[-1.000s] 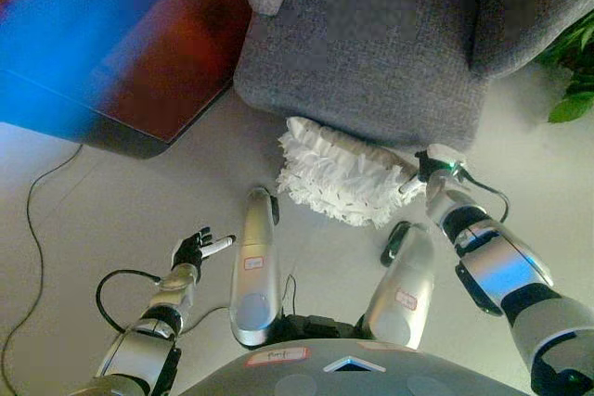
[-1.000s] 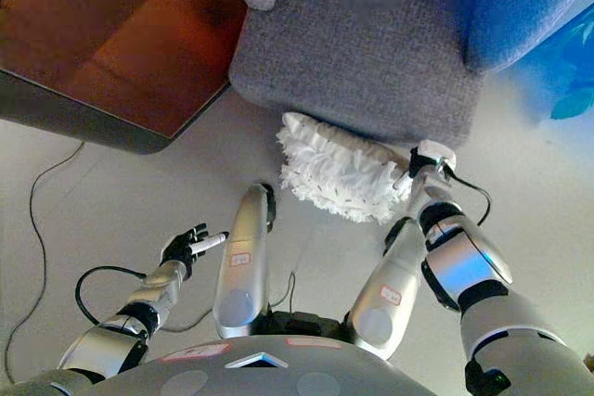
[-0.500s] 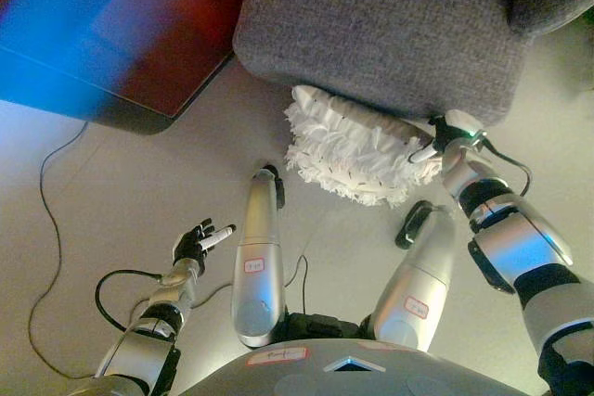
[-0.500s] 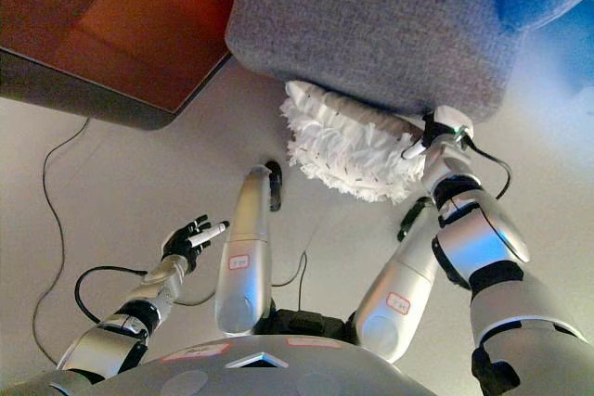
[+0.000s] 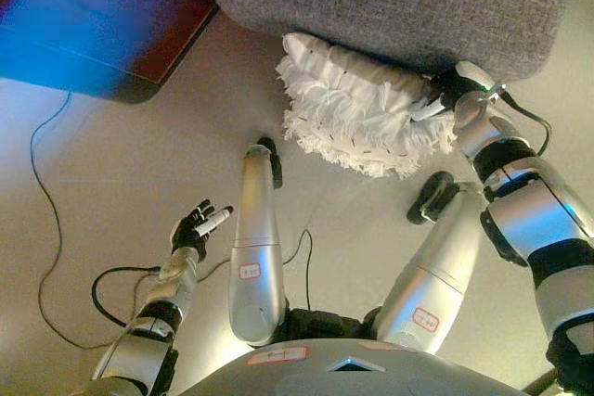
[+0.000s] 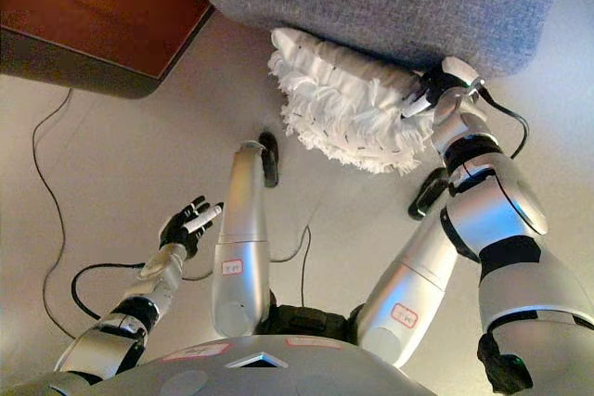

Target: Pick up the pillow and put it on the sofa.

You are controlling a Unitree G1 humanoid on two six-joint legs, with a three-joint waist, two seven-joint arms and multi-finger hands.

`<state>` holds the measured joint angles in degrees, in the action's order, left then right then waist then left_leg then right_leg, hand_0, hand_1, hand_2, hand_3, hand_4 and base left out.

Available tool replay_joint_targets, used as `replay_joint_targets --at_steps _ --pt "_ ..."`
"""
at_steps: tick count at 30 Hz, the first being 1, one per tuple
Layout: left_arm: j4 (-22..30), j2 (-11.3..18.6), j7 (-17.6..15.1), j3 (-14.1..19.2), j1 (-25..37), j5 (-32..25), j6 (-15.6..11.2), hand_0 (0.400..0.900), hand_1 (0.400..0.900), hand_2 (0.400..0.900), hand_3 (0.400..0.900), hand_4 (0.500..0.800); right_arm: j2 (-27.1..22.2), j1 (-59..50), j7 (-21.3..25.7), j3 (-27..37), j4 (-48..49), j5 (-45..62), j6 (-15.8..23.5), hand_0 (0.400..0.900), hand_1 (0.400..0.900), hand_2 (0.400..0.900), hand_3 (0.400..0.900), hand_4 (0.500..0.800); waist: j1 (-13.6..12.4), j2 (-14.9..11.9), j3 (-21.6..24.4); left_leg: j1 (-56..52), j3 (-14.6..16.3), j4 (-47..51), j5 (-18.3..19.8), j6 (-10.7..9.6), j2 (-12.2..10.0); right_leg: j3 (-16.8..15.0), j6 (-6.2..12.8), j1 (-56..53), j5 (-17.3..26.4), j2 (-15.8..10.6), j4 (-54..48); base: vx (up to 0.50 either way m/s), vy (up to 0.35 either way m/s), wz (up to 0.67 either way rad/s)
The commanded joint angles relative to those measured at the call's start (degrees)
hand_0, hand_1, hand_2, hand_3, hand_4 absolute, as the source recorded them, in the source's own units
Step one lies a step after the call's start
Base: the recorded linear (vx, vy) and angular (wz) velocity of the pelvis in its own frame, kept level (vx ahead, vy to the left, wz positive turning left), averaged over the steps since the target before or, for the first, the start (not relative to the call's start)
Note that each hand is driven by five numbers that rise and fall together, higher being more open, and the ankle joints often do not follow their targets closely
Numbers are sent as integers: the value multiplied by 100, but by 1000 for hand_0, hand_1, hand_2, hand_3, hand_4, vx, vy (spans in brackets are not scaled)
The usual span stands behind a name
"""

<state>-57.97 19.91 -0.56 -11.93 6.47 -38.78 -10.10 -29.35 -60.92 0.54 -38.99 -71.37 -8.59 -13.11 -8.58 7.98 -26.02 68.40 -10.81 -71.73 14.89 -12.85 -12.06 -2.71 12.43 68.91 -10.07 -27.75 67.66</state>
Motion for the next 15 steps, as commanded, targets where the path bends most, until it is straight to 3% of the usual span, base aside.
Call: replay_joint_targets --at_steps 1,9,10,11,15 --pt "69 439 -109 109 -63 -272 -308 900 900 900 900 800 -202 -626 -210 272 313 96 192 900 900 900 900 800 -279 158 -218 -458 -13 748 -255 91 -374 -556 31 -111 264 -182 -159 0 0 0" --pt "223 421 -130 202 -187 -352 -388 900 900 900 900 800 -141 -803 -470 226 246 -52 123 900 900 900 900 800 -325 268 -289 -300 -16 715 -380 81 -347 -639 1 105 225 -189 49 -5 4 6" --pt "227 413 -140 216 -203 -349 -419 900 900 900 900 800 -135 -803 -500 221 242 11 205 508 508 508 508 565 -336 274 -299 -292 -13 723 -386 81 -337 -632 -8 120 210 -181 61 -40 -15 9" --pt "229 420 -138 230 -209 -352 -437 900 900 900 900 800 -146 -837 -557 225 251 65 218 400 400 400 400 500 -349 277 -309 -286 -2 733 -394 83 -307 -615 -12 132 205 -182 66 -42 -22 7" --pt "214 453 -107 338 -225 -300 -527 900 900 900 900 800 -131 -865 -417 261 228 173 492 400 400 400 400 500 -384 252 -344 -245 18 758 -429 85 -288 -545 -36 177 181 -184 90 -34 -36 3"
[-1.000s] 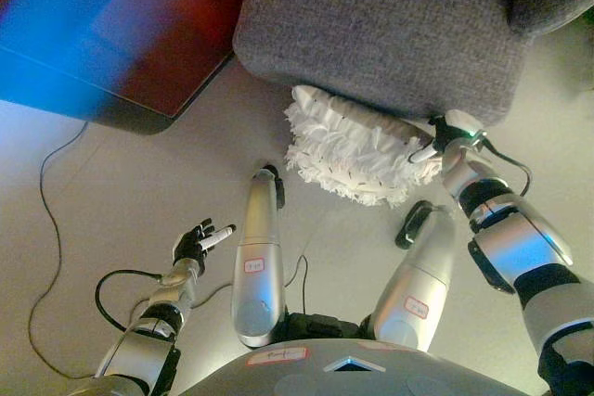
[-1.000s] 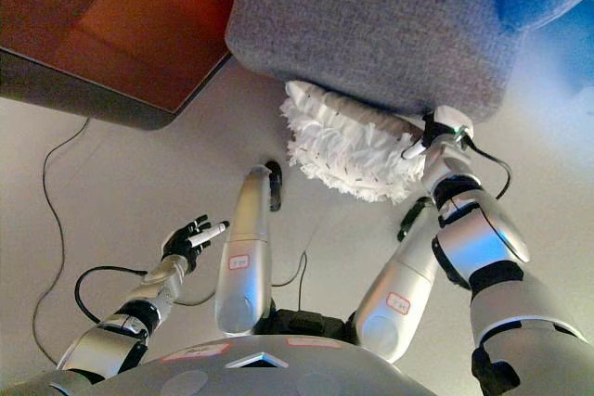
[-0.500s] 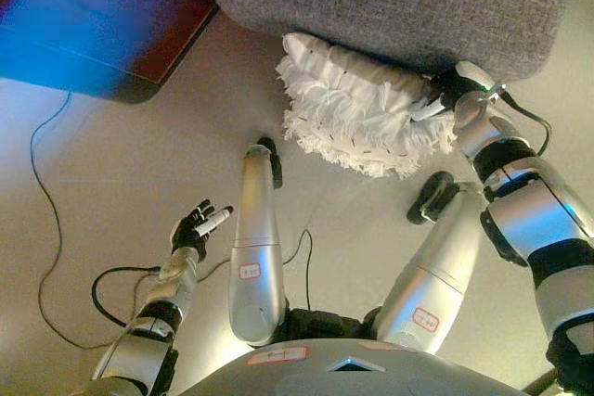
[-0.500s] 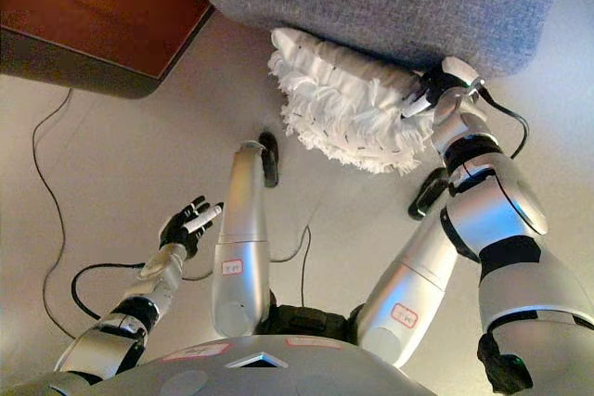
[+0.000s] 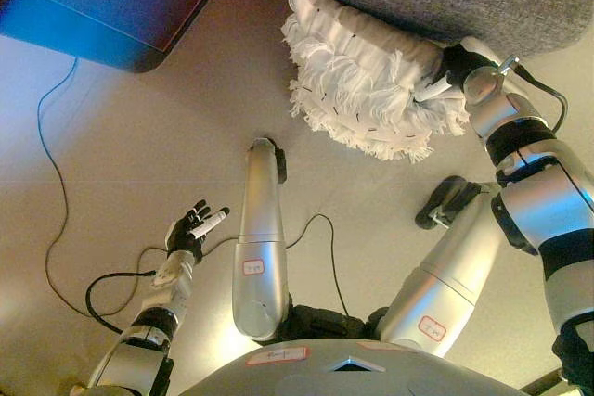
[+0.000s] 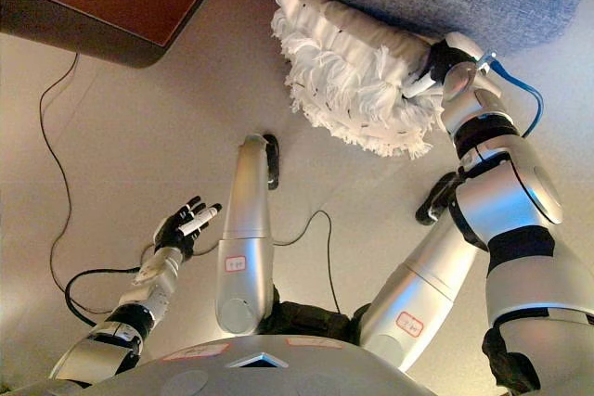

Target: Pick up the pillow and put it on the sofa.

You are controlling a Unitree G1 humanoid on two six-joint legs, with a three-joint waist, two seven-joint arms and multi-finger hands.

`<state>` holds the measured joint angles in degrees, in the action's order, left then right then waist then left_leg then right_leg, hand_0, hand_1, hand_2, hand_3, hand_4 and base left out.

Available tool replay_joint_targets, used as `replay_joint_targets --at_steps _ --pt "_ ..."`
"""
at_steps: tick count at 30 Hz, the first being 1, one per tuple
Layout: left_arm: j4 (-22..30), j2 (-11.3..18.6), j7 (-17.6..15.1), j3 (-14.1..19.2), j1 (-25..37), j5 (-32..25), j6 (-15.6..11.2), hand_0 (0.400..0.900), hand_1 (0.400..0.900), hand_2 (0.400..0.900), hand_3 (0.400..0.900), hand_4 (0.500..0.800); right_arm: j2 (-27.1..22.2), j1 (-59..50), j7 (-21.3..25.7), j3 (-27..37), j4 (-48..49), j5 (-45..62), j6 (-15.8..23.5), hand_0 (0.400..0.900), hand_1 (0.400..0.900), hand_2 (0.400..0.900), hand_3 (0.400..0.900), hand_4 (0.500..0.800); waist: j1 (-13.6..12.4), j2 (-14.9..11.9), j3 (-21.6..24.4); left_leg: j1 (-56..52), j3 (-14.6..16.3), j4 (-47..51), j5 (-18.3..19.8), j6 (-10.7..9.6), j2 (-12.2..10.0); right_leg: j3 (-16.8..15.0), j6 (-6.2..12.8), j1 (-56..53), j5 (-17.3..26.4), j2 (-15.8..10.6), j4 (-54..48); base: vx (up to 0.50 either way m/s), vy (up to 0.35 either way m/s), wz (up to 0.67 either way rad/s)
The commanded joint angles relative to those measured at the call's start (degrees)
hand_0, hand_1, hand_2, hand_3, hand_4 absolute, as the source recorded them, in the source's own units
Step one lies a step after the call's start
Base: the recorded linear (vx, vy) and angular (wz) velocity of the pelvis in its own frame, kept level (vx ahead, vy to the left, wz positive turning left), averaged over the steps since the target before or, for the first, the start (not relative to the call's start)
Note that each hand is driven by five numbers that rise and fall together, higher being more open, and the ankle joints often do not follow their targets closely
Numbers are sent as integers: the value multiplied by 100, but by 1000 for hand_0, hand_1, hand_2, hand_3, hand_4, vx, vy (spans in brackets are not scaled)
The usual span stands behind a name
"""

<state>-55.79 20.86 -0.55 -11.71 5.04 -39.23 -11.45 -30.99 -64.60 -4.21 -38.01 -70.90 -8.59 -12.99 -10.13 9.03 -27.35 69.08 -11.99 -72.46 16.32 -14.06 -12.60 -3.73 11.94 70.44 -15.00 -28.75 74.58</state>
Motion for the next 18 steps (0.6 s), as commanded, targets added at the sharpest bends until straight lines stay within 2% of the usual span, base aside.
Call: replay_joint_targets --at_steps 1,9,18 --pt "-4 352 -96 333 -84 -242 -406 900 900 900 900 800 30 -486 88 170 197 122 491 400 400 400 400 500 -230 134 -210 -318 143 839 -579 211 -238 -421 5 21 674 -86 -602 0 0 0" --pt "66 379 -30 334 -126 -220 -447 900 900 900 900 800 1 -404 315 223 246 45 607 400 400 400 400 500 -235 94 -134 -491 202 1002 -671 218 -304 -276 10 -149 734 -91 -730 -2 -9 -1" --pt "-16 341 17 340 -131 -37 -566 900 900 900 900 800 24 -198 307 325 368 1 825 400 400 400 400 500 -284 -116 20 -1361 358 1860 -889 217 -438 175 -25 -1067 821 -8 -1389 4 -51 -5"
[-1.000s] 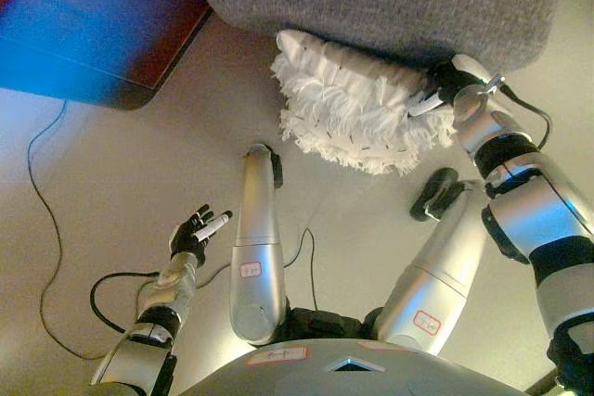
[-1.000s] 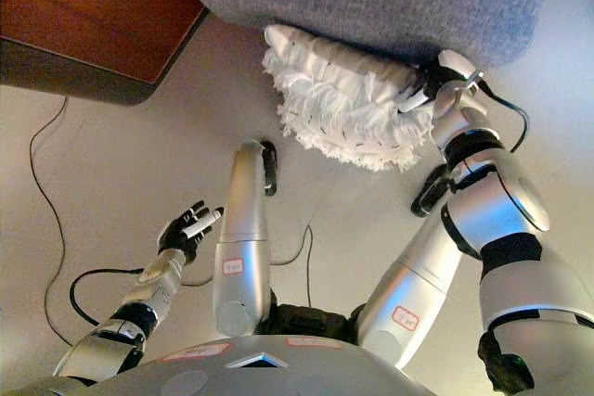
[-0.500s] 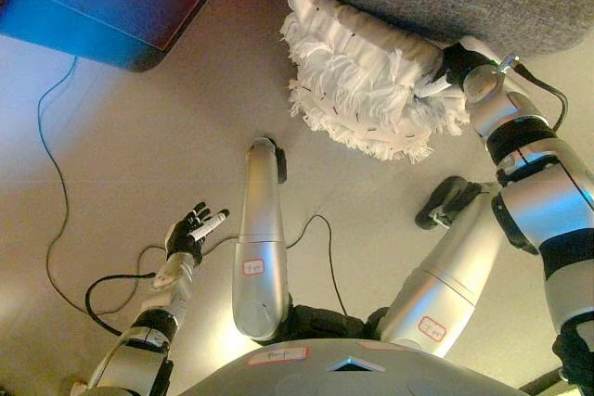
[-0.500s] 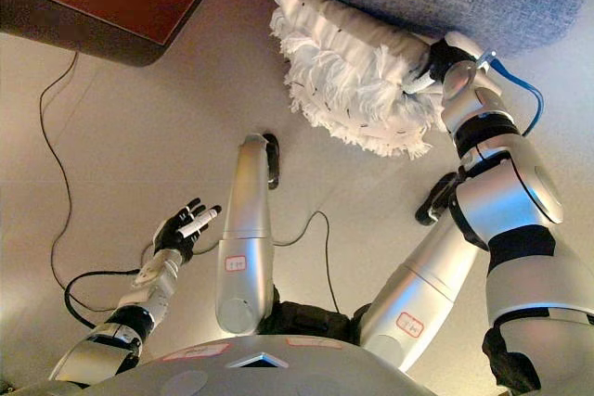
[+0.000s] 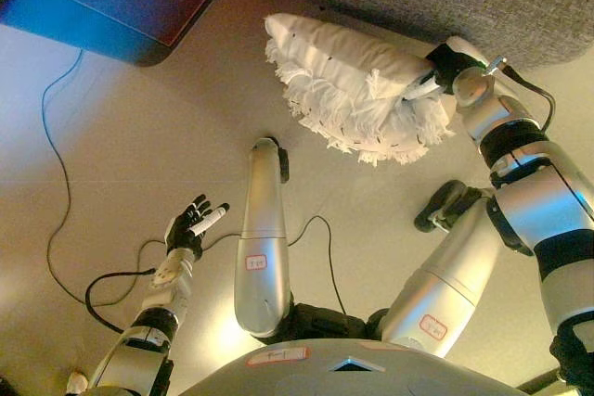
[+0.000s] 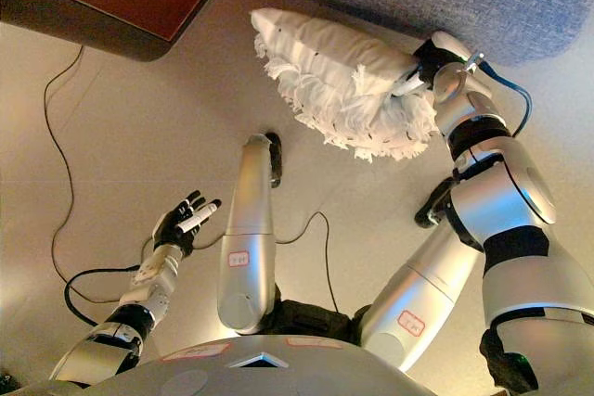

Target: Pick up the pillow and put it on the sofa.

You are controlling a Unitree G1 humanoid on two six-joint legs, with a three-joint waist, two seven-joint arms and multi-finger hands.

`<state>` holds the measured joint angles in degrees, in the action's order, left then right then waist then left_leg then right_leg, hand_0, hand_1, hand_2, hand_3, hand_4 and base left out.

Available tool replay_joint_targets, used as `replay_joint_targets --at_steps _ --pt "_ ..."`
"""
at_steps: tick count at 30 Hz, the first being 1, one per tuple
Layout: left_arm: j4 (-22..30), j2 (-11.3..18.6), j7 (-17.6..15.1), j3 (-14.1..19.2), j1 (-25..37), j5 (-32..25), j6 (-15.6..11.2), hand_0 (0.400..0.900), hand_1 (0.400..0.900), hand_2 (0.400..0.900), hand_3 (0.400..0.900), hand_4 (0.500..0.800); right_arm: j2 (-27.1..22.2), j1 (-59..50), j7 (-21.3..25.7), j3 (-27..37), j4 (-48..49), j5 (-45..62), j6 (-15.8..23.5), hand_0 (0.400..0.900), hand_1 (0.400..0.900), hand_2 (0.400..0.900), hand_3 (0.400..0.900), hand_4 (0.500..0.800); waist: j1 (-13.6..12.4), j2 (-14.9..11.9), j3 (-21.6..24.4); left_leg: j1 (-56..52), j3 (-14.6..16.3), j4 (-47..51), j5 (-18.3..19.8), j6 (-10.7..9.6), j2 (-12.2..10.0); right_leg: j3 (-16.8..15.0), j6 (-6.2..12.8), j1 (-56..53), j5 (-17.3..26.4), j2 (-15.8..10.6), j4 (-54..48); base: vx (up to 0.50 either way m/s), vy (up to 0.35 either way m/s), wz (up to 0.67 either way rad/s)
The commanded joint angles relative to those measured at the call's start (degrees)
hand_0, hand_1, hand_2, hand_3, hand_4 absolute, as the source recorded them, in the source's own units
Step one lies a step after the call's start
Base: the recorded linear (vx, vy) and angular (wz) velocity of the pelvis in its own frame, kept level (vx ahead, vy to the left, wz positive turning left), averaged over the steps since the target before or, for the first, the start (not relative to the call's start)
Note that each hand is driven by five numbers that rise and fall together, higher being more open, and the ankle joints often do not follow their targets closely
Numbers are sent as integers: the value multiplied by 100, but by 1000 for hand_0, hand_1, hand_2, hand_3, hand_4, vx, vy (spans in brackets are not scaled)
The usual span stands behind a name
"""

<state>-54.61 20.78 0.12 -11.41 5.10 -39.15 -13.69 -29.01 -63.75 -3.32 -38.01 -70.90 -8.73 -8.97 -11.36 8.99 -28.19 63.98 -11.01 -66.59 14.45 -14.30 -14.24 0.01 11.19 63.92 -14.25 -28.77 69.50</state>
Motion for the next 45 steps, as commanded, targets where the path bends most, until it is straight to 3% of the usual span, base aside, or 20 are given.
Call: replay_joint_targets --at_steps 1,13,17,23,31,37,42,45 --pt "-131 351 -47 308 -136 -3 -342 900 900 900 900 800 -187 -211 216 349 399 34 461 400 400 400 400 500 -161 -147 135 -1018 291 1433 -751 247 -311 -130 50 -603 779 6 -1033 35 -77 -5" --pt "-168 414 -207 176 -137 544 -102 900 900 900 900 800 -307 702 -250 684 1065 323 1005 400 400 400 400 500 -51 -496 599 -2970 483 3254 -1350 312 -568 337 112 -2692 1360 89 -3039 67 -45 -8" --pt "-106 409 -291 200 -225 745 40 900 900 900 900 800 -396 1164 -472 773 1537 399 1033 400 400 400 400 500 -5 -654 796 -3679 663 3615 -1427 297 -635 640 143 -3530 1527 31 -3622 139 -38 -2" --pt "-118 396 -255 390 -438 1115 179 900 900 900 900 800 -588 1812 -927 928 2199 669 1107 400 400 400 400 500 32 -869 1161 -4610 995 4170 -1547 258 -709 1131 174 -4754 1692 176 -4530 142 -46 1" --pt "-350 277 -309 680 -684 1523 301 900 900 900 900 800 -827 2330 -1623 997 3127 903 1075 400 400 400 400 500 76 -1127 1755 -5699 1408 4974 -1659 321 -565 1576 193 -6060 1819 503 -5581 140 21 -7" --pt "-525 140 -376 801 -662 1626 431 900 900 900 900 800 -1128 2239 -1958 1051 3497 1402 1208 400 400 400 400 500 151 -1269 2063 -6211 1528 5498 -1765 359 -429 1640 165 -6579 2002 683 -6143 68 32 -7" --pt "-744 51 -394 809 -557 1663 455 900 900 900 900 800 -1493 1912 -2263 1119 3722 1813 1254 400 400 400 400 500 206 -1312 2229 -6358 1584 5484 -1707 325 -424 1660 179 -6798 2113 609 -6324 79 92 -2" --pt "-893 13 -380 799 -499 1700 487 900 900 900 900 800 -1861 1449 -2530 1159 3540 2139 1222 400 400 400 400 500 178 -1376 2274 -6345 1561 5147 -1467 323 -406 1687 215 -6940 2244 439 -6387 129 143 7"
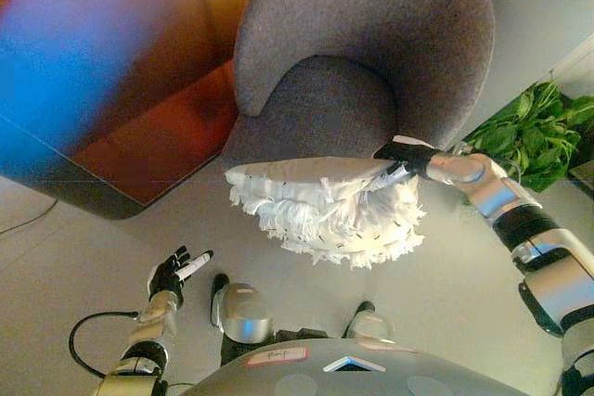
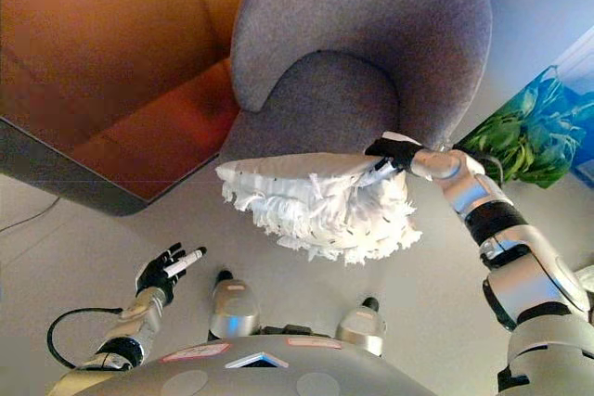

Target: Pick up the pillow and put it on the sofa.

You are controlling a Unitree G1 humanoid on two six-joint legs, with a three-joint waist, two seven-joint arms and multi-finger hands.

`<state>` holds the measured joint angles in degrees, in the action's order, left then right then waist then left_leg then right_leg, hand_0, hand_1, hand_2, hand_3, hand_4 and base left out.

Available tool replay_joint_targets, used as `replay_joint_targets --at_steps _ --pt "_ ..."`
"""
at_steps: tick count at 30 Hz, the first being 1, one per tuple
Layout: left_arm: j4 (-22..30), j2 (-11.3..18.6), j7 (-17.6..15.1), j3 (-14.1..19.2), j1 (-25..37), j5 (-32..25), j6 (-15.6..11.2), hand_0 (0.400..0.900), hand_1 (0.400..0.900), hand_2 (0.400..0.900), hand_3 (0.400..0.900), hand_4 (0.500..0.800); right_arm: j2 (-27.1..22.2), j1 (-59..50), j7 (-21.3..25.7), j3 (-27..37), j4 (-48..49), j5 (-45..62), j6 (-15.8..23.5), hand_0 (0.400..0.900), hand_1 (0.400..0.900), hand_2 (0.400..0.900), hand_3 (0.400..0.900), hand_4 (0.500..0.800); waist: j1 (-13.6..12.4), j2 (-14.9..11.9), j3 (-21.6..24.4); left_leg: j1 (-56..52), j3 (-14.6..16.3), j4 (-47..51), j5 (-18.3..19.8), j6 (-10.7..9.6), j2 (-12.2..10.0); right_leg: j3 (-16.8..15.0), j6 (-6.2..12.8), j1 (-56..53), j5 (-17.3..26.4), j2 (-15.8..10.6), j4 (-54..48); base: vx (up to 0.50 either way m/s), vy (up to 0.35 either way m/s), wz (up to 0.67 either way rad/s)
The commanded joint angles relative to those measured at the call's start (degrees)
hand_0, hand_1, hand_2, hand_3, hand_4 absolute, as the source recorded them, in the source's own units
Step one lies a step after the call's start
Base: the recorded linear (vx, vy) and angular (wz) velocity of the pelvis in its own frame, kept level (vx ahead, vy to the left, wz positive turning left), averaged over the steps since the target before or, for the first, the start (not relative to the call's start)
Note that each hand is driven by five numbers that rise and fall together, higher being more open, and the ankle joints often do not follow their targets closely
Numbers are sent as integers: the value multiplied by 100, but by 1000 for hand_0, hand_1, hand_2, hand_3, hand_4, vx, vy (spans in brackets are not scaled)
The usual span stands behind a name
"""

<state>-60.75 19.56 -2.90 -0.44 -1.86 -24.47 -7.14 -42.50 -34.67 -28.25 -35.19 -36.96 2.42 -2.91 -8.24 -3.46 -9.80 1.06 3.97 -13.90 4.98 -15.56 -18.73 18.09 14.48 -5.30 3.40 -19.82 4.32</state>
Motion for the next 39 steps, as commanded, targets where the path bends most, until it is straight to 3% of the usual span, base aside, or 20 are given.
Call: replay_joint_targets --at_steps 1,5,7,8,11,14,17,20,21,22,24,25,26,28,31,32,34,35,37,39 --pt "-334 131 -61 -317 206 318 -180 900 900 900 900 800 -621 -1632 -128 907 -22 1140 611 400 400 400 400 500 -172 -166 432 -6 2 -346 -372 453 72 -121 -98 -43 584 -561 108 132 134 8" --pt "-562 155 -82 -437 224 549 -111 900 900 900 900 800 -839 -2190 -198 933 -814 1417 716 400 400 400 400 500 -309 -209 418 245 -158 -1025 206 679 312 -131 -85 -126 781 -795 264 154 163 12" --pt "-643 201 -66 -542 228 808 -95 900 900 900 900 800 -918 -2352 -114 896 -949 1626 596 400 400 400 400 500 -343 -226 414 310 -169 -1108 323 842 510 -240 -113 81 1184 -968 866 165 192 18" --pt "-676 251 -66 -648 225 889 -107 900 900 900 900 800 -962 -2404 -94 892 -978 1734 540 400 400 400 400 500 -320 -184 416 283 -183 -1031 294 930 550 -483 -169 247 1171 -908 1410 224 188 36" --pt "-759 386 -46 -905 209 1141 -151 900 900 900 900 800 -1088 -2466 -53 791 -1003 2198 451 400 400 400 400 500 -143 -166 451 119 -290 -676 172 1060 670 -1125 -301 630 963 -227 1790 220 45 42" --pt "-792 476 -92 -940 150 1222 -281 900 900 900 900 800 -954 -2730 -76 675 -1358 2281 592 400 400 400 400 500 -79 -274 464 -232 -138 -192 -73 1002 813 -857 -263 918 1189 -57 1003 341 -201 14" --pt "-728 575 -59 -891 241 1291 -321 900 900 900 900 800 -939 -2971 -275 734 -1876 2143 872 400 400 400 400 500 1 -443 409 -331 -138 -259 280 987 787 -934 -183 1163 1445 -60 -21 420 -478 39" --pt "-600 700 -88 -768 277 1184 -146 900 900 900 900 800 -955 -3114 -383 811 -1915 2163 855 400 400 400 400 500 16 -517 354 -647 -290 -198 439 905 514 -1021 -171 1314 1448 60 -144 423 -574 40" --pt "-625 754 -48 -700 223 1120 -143 900 900 900 900 800 -937 -3192 -401 731 -1946 2262 776 400 400 400 400 500 12 -506 375 -573 -391 -245 372 888 352 -1161 -197 1252 932 230 128 367 -504 39" --pt "-568 804 -57 -669 176 992 -82 900 900 900 900 800 -920 -3229 -411 703 -1915 2295 676 400 400 400 400 500 -19 -482 407 -500 -437 -269 289 898 248 -1006 -228 1202 460 322 531 336 -426 38" --pt "-457 766 -131 -524 -64 697 -47 900 900 900 900 800 -993 -3384 -502 438 -1716 2342 473 400 400 400 400 500 0 -339 422 -738 -507 -344 -650 612 -173 -1050 -526 1190 81 740 815 270 -326 15" --pt "-514 732 -85 -372 -162 616 -111 900 900 900 900 800 -992 -3423 -556 344 -1707 2341 397 400 400 400 400 500 -20 -354 432 -435 -623 -690 -1325 448 -379 -1059 -698 1013 -68 859 760 260 -358 5" --pt "-551 688 -69 -282 -196 534 -115 900 900 900 900 800 -978 -3415 -617 316 -1721 2287 373 400 400 400 400 500 -43 -394 410 -147 -729 -1068 -1639 429 -475 -988 -798 873 -104 894 688 273 -406 -2" --pt "-609 554 -61 -254 -206 547 -58 900 900 900 900 800 -883 -3323 -479 305 -1796 2290 323 400 400 400 400 500 -178 -481 320 395 -748 -1502 -1463 813 -220 -829 -984 526 -227 967 529 286 -353 -1" --pt "-692 442 93 -328 -172 634 -77 900 900 900 900 800 -838 -3302 -327 386 -2004 2184 81 400 400 400 400 500 -355 -435 323 449 -282 -395 -1231 868 594 -412 -846 115 -108 1038 27 246 -111 17" --pt "-696 373 105 -386 -157 684 -73 900 900 900 900 800 -843 -3314 -329 422 -2183 2085 90 400 400 400 400 500 -423 -268 342 538 -37 454 -1418 804 904 -231 -814 -6 -128 1170 -84 223 -29 9" --pt "-618 324 61 -433 -152 758 -33 900 900 900 900 800 -905 -3208 -391 602 -2338 1926 3 400 400 400 400 500 -515 -206 329 913 -417 250 -1739 738 969 -191 -868 -139 -246 1208 -80 255 -66 10" --pt "-571 333 44 -479 -163 753 -55 900 900 900 900 800 -1027 -3232 -555 600 -2570 2082 -39 400 400 400 400 500 -532 -206 421 745 -537 525 -1371 876 1139 -303 -864 -123 -306 1206 -110 284 -90 25" --pt "-629 374 36 -455 -154 864 -96 900 900 900 900 800 -1210 -3201 -777 728 -2736 2238 -206 400 400 400 400 500 -485 -196 530 525 -335 883 -1359 854 1010 -181 -880 -180 -345 1228 -159 335 -136 34" --pt "-809 450 83 -400 -236 900 -272 900 900 900 900 800 -1359 -3132 -1014 861 -2965 2345 -111 400 400 400 400 500 -524 -172 579 418 -521 1089 -1265 828 1029 -207 -907 -174 -445 1268 -117 266 -141 24"
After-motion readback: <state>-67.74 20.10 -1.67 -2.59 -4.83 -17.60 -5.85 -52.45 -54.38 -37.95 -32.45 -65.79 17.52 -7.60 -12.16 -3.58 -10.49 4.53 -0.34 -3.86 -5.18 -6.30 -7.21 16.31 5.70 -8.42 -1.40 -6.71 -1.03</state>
